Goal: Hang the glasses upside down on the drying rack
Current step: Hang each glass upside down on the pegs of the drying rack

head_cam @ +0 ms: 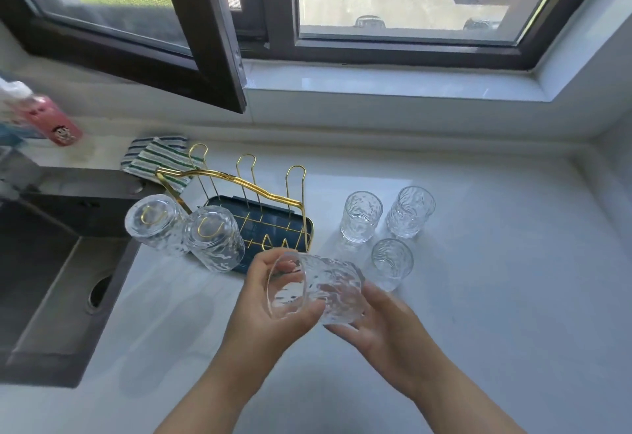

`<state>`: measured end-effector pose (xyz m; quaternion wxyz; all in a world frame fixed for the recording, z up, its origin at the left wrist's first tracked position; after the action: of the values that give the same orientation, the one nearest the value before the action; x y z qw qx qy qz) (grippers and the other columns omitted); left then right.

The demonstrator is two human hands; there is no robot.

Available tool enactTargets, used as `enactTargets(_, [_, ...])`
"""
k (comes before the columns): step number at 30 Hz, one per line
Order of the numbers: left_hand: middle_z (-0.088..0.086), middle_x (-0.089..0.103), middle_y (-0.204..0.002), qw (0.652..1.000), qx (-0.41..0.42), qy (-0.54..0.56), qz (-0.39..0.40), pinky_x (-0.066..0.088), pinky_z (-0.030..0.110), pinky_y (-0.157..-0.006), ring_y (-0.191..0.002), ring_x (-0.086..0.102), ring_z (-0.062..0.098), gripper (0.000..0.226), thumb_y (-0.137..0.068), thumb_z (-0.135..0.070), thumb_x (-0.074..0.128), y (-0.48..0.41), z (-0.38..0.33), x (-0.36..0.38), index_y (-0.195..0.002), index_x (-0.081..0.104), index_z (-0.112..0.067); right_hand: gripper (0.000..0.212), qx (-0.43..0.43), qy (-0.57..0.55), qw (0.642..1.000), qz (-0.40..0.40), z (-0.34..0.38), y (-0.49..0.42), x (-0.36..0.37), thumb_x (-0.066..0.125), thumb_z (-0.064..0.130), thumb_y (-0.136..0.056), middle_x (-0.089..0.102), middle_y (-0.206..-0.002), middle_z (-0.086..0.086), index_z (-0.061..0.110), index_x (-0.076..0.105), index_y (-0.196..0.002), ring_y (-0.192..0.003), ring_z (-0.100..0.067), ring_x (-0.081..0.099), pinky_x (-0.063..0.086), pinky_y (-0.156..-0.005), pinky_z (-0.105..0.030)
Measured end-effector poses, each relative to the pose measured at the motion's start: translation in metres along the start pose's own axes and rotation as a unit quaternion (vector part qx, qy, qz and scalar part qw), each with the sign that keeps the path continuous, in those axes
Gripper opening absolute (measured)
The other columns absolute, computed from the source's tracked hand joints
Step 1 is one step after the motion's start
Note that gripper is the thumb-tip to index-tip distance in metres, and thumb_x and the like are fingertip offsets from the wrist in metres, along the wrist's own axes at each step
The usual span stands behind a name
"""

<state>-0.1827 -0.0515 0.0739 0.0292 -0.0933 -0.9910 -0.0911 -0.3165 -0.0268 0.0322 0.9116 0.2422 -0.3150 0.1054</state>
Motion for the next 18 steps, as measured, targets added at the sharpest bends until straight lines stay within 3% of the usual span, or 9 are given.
enactTargets(2, [0.007,0.056,-0.115,0.999,0.018,0.047,0.020,0.054,0.034,-0.082,-0.112,0.056,0.019,0.065,-0.050,-0.027,0.079,0.007,-0.011,-0.004,-0.110,0.053,-0.029,0.049,-0.012,-0.020,0.999,0.040,0.007,-0.001,0.025,0.062,0.026,-0.082,0.057,-0.130,-0.020,0.003,0.053,-0.125,-0.121,-0.033,0.053,0.048,-0.099,-0.041])
enactTargets(5, [0.003,0.062,-0.112,0.997,0.043,0.056,0.031,0.053,0.028,-0.081,-0.107,0.060,0.021,0.065,-0.053,-0.018,0.079,0.009,-0.024,-0.021,-0.111,0.052,-0.028,0.056,-0.051,-0.005,0.999,0.010,0.023,-0.008,0.041,0.070,0.018,-0.072,0.059,-0.127,-0.021,0.005,0.053,-0.123,-0.120,-0.035,0.054,0.047,-0.099,-0.041])
enactTargets(8, [-0.011,0.064,-0.109,0.993,0.062,-0.098,0.026,0.049,0.026,-0.087,-0.105,0.060,0.012,0.065,-0.055,-0.022,0.080,0.004,-0.034,-0.040,-0.110,0.049,-0.037,0.068,-0.116,0.119,0.984,-0.063,0.049,-0.013,0.049,0.080,0.009,-0.056,0.071,-0.111,-0.001,0.013,0.057,-0.120,-0.105,-0.016,0.065,0.055,-0.082,-0.025])
enactTargets(10, [-0.019,0.061,-0.107,0.974,0.081,-0.212,0.013,0.043,0.012,-0.084,-0.104,0.056,0.002,0.065,-0.056,-0.030,0.082,-0.003,-0.039,-0.049,-0.109,0.045,-0.042,0.062,-0.154,0.223,0.960,-0.073,0.065,-0.017,0.064,0.081,0.006,-0.051,0.075,-0.095,0.007,0.023,0.063,-0.108,-0.090,-0.008,0.069,0.053,-0.073,-0.018])
enactTargets(13, [-0.024,0.055,-0.106,0.949,0.101,-0.297,0.003,0.033,-0.002,-0.079,-0.105,0.047,-0.008,0.063,-0.059,-0.036,0.080,-0.017,-0.044,-0.052,-0.108,0.042,-0.045,0.065,-0.201,0.362,0.904,-0.111,0.079,-0.023,0.083,0.086,0.012,-0.047,0.072,-0.095,0.011,0.029,0.059,-0.104,-0.089,-0.007,0.067,0.053,-0.080,-0.022])
enactTargets(16, [-0.027,0.048,-0.118,0.938,0.117,-0.326,0.010,0.030,-0.003,-0.085,-0.111,0.040,-0.012,0.069,-0.061,-0.041,0.078,-0.029,-0.045,-0.055,-0.118,0.038,-0.047,0.069,-0.234,0.431,0.863,-0.123,0.082,-0.031,0.093,0.087,0.010,-0.051,0.064,-0.099,0.021,0.032,0.052,-0.107,-0.089,0.000,0.063,0.048,-0.075,-0.010])
enactTargets(18, [-0.025,0.050,-0.121,0.945,0.115,-0.306,0.020,0.036,0.005,-0.090,-0.113,0.044,-0.009,0.074,-0.062,-0.040,0.077,-0.034,-0.043,-0.057,-0.124,0.037,-0.044,0.070,-0.231,0.460,0.847,-0.137,0.078,-0.039,0.094,0.087,0.014,-0.052,0.060,-0.100,0.028,0.035,0.051,-0.107,-0.090,0.003,0.060,0.046,-0.072,-0.007])
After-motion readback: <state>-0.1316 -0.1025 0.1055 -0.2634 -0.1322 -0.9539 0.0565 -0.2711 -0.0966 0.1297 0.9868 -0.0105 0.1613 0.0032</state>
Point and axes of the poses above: each hand's wrist, its own y-axis away from the middle knuckle, its own x-axis out of the palm, z = x × y, the point moved 8 cm from there along -y, towards the middle knuckle
